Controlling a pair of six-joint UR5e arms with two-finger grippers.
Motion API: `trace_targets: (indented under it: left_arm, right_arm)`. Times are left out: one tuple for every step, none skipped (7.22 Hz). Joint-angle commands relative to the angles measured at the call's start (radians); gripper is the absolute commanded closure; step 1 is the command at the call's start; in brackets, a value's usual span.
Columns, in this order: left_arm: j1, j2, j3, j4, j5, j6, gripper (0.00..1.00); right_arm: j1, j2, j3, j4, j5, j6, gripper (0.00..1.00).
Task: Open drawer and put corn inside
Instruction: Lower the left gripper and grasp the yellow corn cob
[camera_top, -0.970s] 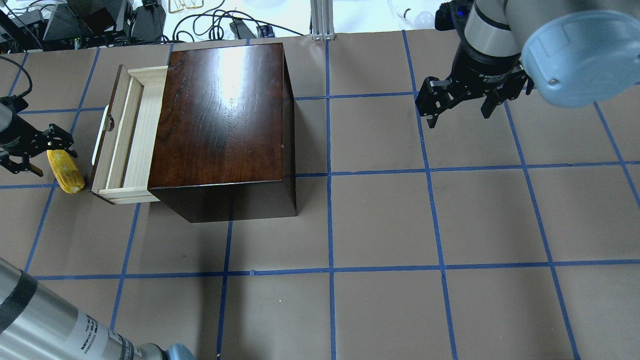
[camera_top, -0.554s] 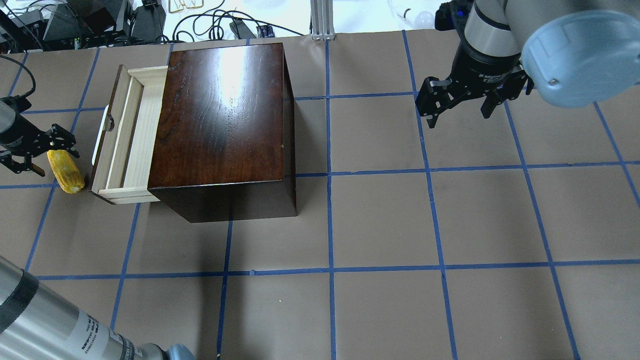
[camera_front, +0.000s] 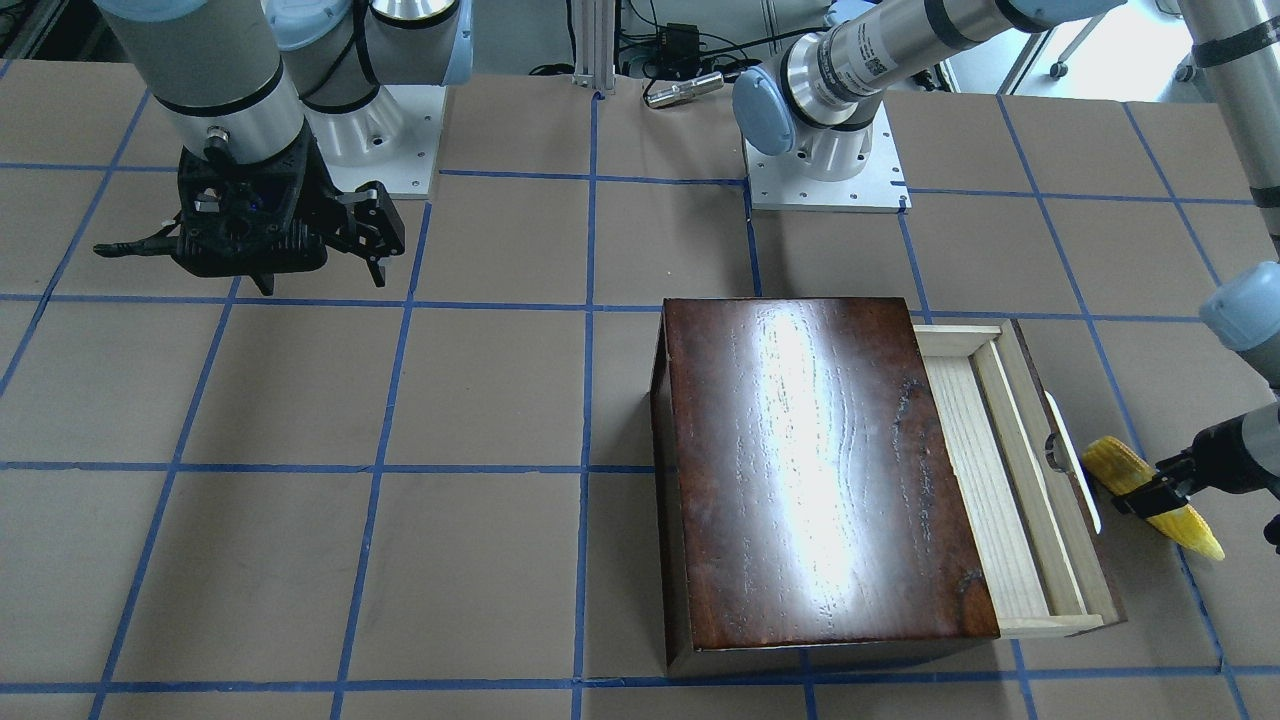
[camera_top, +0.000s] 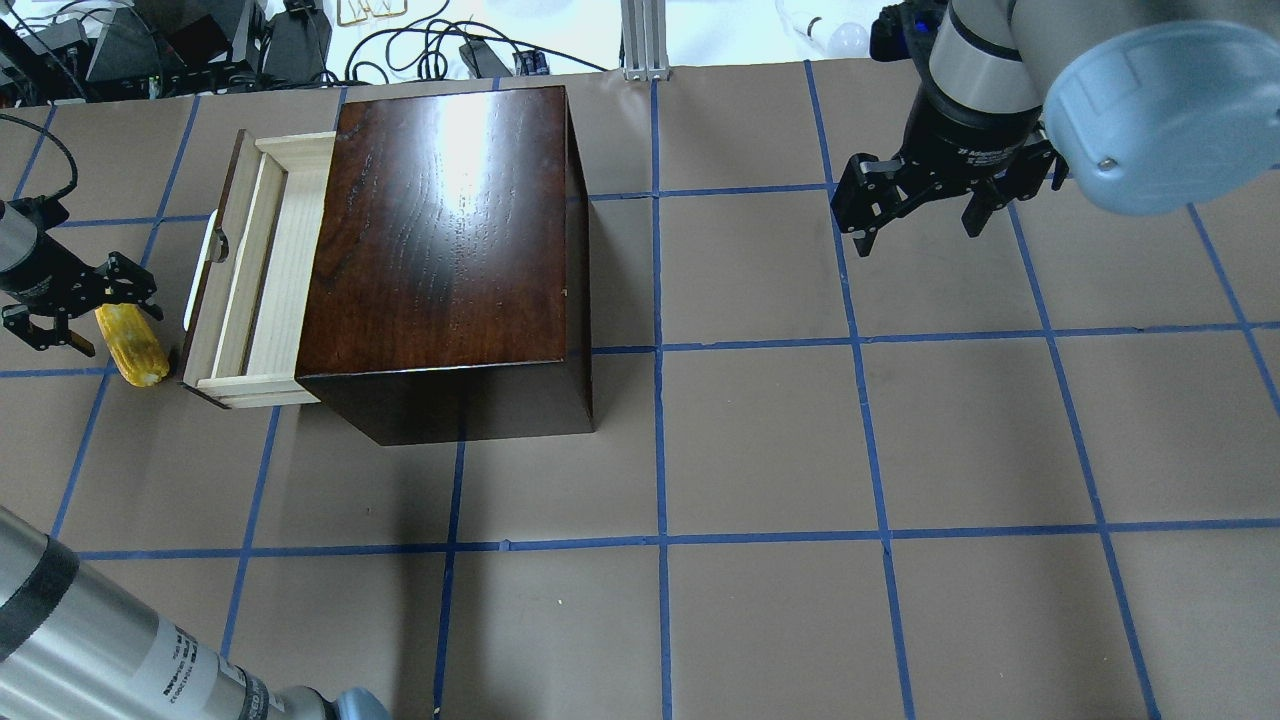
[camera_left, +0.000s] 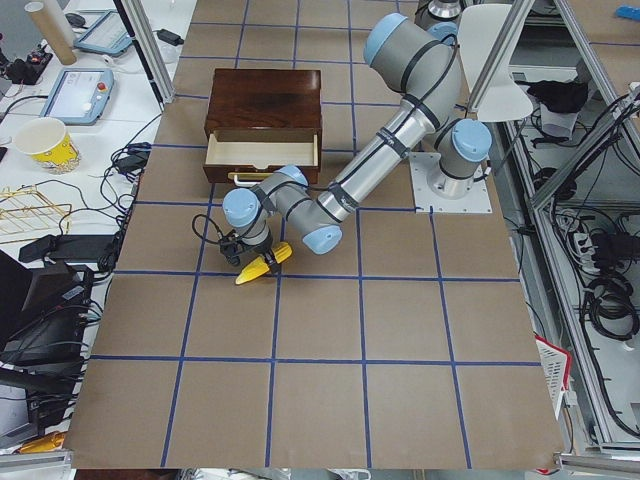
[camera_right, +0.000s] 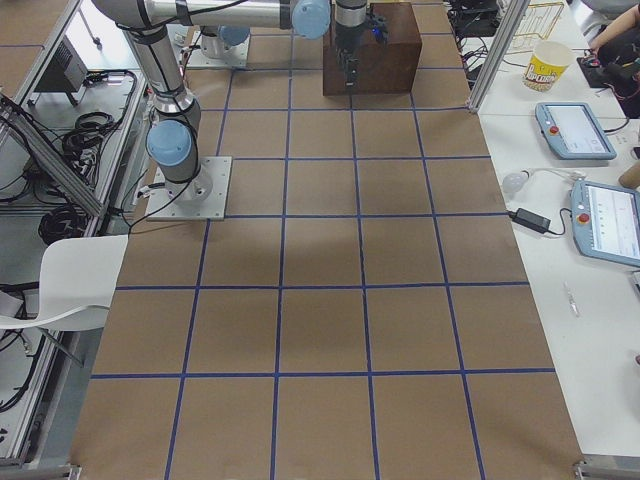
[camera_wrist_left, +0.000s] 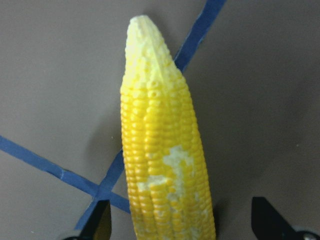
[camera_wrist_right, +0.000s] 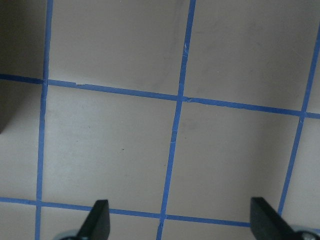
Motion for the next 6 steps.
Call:
trace_targets:
  left_arm:
    - [0.000,-0.001,0.001,0.002,0.005,0.013,1.00]
    - [0.000,0.002,0.001,0.002,0.000,0.047,1.00]
    - [0.000,0.011,0.001,0.000,0.000,0.047,1.00]
    - [0.000,0.025,0.003,-0.001,-0.001,0.047,1.00]
    - [-0.003,0.039,0.003,-0.006,0.000,0.047,1.00]
    - [-0.006,0.058,0.004,-0.012,0.002,0.047,1.00]
  right_arm:
    - [0.000,0.000,0.000,0.000,0.000,0.000,0.00]
    - [-0.003,0.000,0.000,0.000,0.000,0.000,0.00]
    - [-0.003,0.000,0.000,0.000,0.000,0.000,0.00]
    - [0.000,0.000,0.000,0.000,0.000,0.000,0.00]
    - [0.000,0.000,0.000,0.000,0.000,0.000,0.00]
    - [-0.003,0.000,0.000,0.000,0.000,0.000,0.00]
